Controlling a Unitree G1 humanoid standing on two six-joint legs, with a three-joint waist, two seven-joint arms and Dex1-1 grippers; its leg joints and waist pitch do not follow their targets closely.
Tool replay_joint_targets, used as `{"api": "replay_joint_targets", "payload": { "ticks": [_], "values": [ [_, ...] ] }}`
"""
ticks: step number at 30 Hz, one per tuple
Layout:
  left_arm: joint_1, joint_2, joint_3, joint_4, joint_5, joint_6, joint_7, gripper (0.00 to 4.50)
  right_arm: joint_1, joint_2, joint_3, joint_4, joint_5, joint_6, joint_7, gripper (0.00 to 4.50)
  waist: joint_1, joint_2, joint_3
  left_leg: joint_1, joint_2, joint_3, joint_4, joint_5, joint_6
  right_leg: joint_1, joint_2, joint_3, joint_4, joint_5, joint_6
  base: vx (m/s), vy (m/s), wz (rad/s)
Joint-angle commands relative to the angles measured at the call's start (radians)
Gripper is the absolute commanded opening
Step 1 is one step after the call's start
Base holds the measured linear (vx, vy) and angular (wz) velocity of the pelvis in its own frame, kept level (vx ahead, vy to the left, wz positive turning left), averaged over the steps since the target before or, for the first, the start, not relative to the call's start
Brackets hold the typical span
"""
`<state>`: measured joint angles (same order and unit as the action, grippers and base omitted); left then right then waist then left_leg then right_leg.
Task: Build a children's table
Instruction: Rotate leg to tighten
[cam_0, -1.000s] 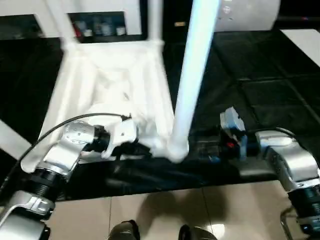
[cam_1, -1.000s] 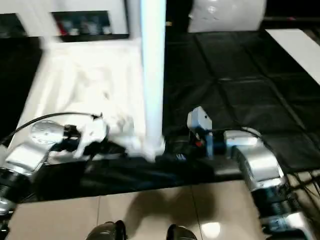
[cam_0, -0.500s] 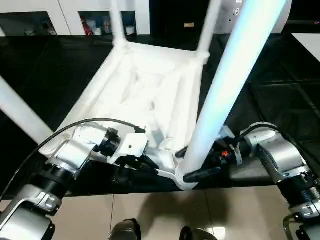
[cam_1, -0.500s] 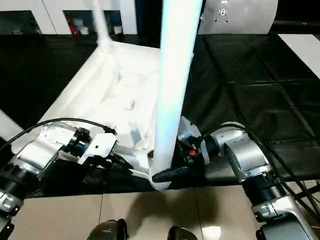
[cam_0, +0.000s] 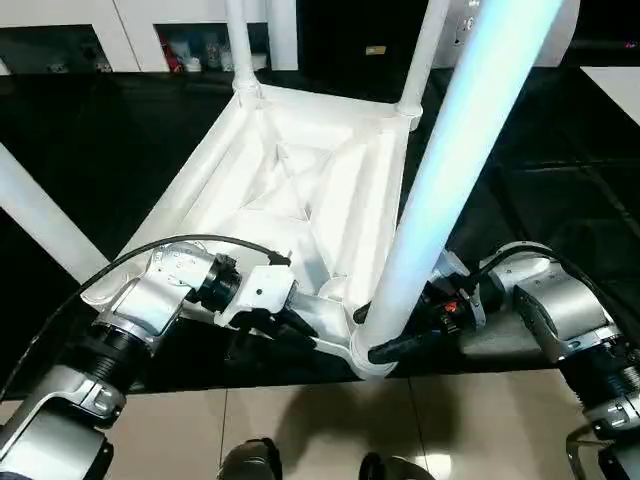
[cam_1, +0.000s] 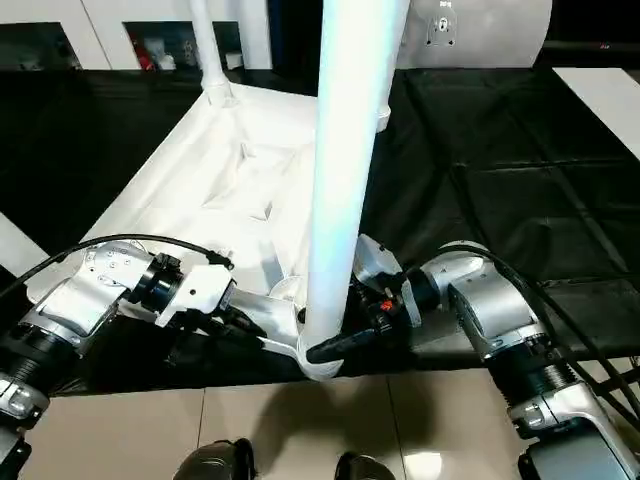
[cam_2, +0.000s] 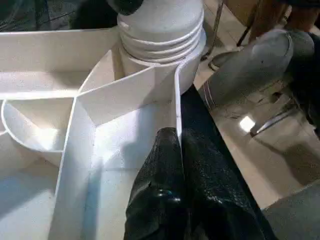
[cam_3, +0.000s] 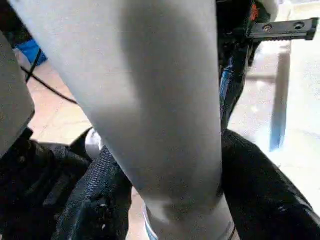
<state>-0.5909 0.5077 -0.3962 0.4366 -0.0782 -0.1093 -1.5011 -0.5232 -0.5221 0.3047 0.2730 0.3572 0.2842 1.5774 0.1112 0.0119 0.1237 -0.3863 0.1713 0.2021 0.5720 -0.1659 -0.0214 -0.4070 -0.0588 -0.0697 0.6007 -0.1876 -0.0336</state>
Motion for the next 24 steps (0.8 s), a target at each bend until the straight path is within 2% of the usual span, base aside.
{"api": "replay_joint_targets", "payload": {
  "ticks": [1,4,6,7,8,10,12,13,14,16,17,19,20,21,23,24],
  "values": [
    [0.005,-0.015,0.029,-0.005,0.001,0.05,0.083,0.0,0.021,0.033,-0.034,-0.029,0.052,0.08,-0.061,2.16,-0.008,-0.007,-0.065,0.025,0.075,-0.032,-0.058,-0.158,0.081,0.046,-0.102,0.062,-0.069,-0.199,-0.238,0.0,0.0,0.0],
    [0.022,-0.03,0.07,-0.024,0.001,0.118,0.187,0.0,0.056,0.094,-0.078,-0.045,0.046,0.082,-0.261,2.16,-0.012,-0.006,-0.06,0.028,0.074,-0.035,-0.063,-0.204,0.051,0.043,-0.103,0.062,-0.079,-0.305,-0.214,0.0,0.0,0.0],
    [0.033,-0.044,0.086,-0.043,0.006,0.161,0.245,0.0,0.076,0.128,-0.096,-0.059,0.033,0.078,-0.35,2.16,-0.024,-0.009,-0.057,0.026,0.073,-0.04,-0.068,-0.236,0.02,0.041,-0.107,0.064,-0.085,-0.38,-0.188,0.0,0.0,0.0],
    [0.038,-0.055,0.095,-0.054,0.008,0.184,0.277,0.0,0.086,0.145,-0.102,-0.065,0.024,0.075,-0.39,2.13,-0.032,-0.009,-0.057,0.022,0.071,-0.043,-0.07,-0.237,0.017,0.044,-0.105,0.063,-0.084,-0.391,-0.181,0.0,0.0,0.0],
    [0.043,-0.071,0.105,-0.065,0.007,0.209,0.309,0.0,0.095,0.167,-0.111,-0.072,0.012,0.073,-0.434,2.13,-0.035,-0.007,-0.056,0.023,0.072,-0.043,-0.071,-0.238,0.013,0.041,-0.105,0.064,-0.084,-0.385,-0.18,0.0,0.0,0.0],
    [0.048,-0.107,0.118,-0.087,0.017,0.254,0.381,0.0,0.111,0.217,-0.129,-0.084,-0.016,0.074,-0.53,2.11,-0.05,-0.009,-0.057,0.022,0.07,-0.041,-0.07,-0.239,0.011,0.041,-0.102,0.065,-0.083,-0.364,-0.187,0.0,0.0,0.0],
    [0.053,-0.14,0.121,-0.112,0.028,0.3,0.433,0.0,0.124,0.262,-0.143,-0.102,-0.047,0.087,-0.604,2.1,-0.06,-0.01,-0.057,0.021,0.066,-0.04,-0.067,-0.23,0.017,0.039,-0.102,0.066,-0.085,-0.357,-0.189,0.0,0.0,0.0],
    [0.047,-0.168,0.125,-0.114,0.039,0.326,0.482,0.0,0.128,0.298,-0.153,-0.109,-0.057,0.099,-0.674,2.09,-0.067,-0.01,-0.058,0.019,0.062,-0.038,-0.065,-0.205,0.03,0.042,-0.101,0.066,-0.086,-0.338,-0.187,0.0,0.0,0.0],
    [0.047,-0.17,0.126,-0.114,0.04,0.329,0.487,0.0,0.129,0.301,-0.153,-0.11,-0.057,0.1,-0.681,2.09,-0.067,-0.009,-0.058,0.019,0.063,-0.037,-0.064,-0.196,0.034,0.04,-0.1,0.067,-0.086,-0.324,-0.188,0.0,0.0,0.0],
    [0.024,-0.222,0.136,-0.1,0.063,0.371,0.583,0.0,0.129,0.367,-0.168,-0.114,-0.079,0.116,-0.822,2.09,-0.069,-0.005,-0.06,0.02,0.061,-0.035,-0.063,-0.173,0.045,0.039,-0.096,0.065,-0.084,-0.287,-0.195,0.0,0.0,0.0],
    [0.024,-0.222,0.136,-0.1,0.063,0.371,0.583,0.0,0.129,0.367,-0.168,-0.114,-0.079,0.116,-0.822,2.08,-0.071,-0.006,-0.06,0.02,0.062,-0.035,-0.064,-0.169,0.043,0.039,-0.094,0.064,-0.084,-0.277,-0.194,0.0,0.0,0.0],
    [0.003,-0.263,0.147,-0.085,0.074,0.4,0.656,0.0,0.125,0.424,-0.184,-0.11,-0.096,0.123,-0.94,2.08,-0.07,-0.008,-0.06,0.02,0.061,-0.035,-0.064,-0.17,0.046,0.04,-0.094,0.064,-0.084,-0.269,-0.192,0.0,0.0,0.0],
    [-0.027,-0.312,0.165,-0.062,0.087,0.43,0.742,0.0,0.118,0.504,-0.212,-0.099,-0.125,0.129,-1.087,2.08,-0.07,-0.002,-0.059,0.022,0.063,-0.035,-0.065,-0.17,0.042,0.038,-0.095,0.065,-0.083,-0.267,-0.194,0.0,0.0,0.0],
    [-0.028,-0.314,0.165,-0.06,0.088,0.431,0.745,0.0,0.117,0.508,-0.214,-0.098,-0.127,0.129,-1.095,2.08,-0.074,-0.003,-0.058,0.022,0.063,-0.035,-0.068,-0.185,0.03,0.033,-0.093,0.064,-0.087,-0.283,-0.194,0.0,0.0,0.0],
    [-0.082,-0.38,0.185,-0.006,0.116,0.447,0.865,0.0,0.098,0.651,-0.268,-0.047,-0.2,0.13,-1.368,2.08,-0.076,-0.003,-0.06,0.022,0.062,-0.039,-0.07,-0.186,0.012,0.035,-0.095,0.065,-0.084,-0.285,-0.186,0.0,0.0,0.0],
    [-0.09,-0.388,0.185,0.003,0.119,0.446,0.875,0.0,0.096,0.673,-0.276,-0.034,-0.209,0.121,-1.408,2.08,-0.078,0.001,-0.06,0.027,0.062,-0.037,-0.072,-0.201,0.004,0.029,-0.093,0.067,-0.087,-0.284,-0.183,0.0,0.0,0.0]
  ]
}}
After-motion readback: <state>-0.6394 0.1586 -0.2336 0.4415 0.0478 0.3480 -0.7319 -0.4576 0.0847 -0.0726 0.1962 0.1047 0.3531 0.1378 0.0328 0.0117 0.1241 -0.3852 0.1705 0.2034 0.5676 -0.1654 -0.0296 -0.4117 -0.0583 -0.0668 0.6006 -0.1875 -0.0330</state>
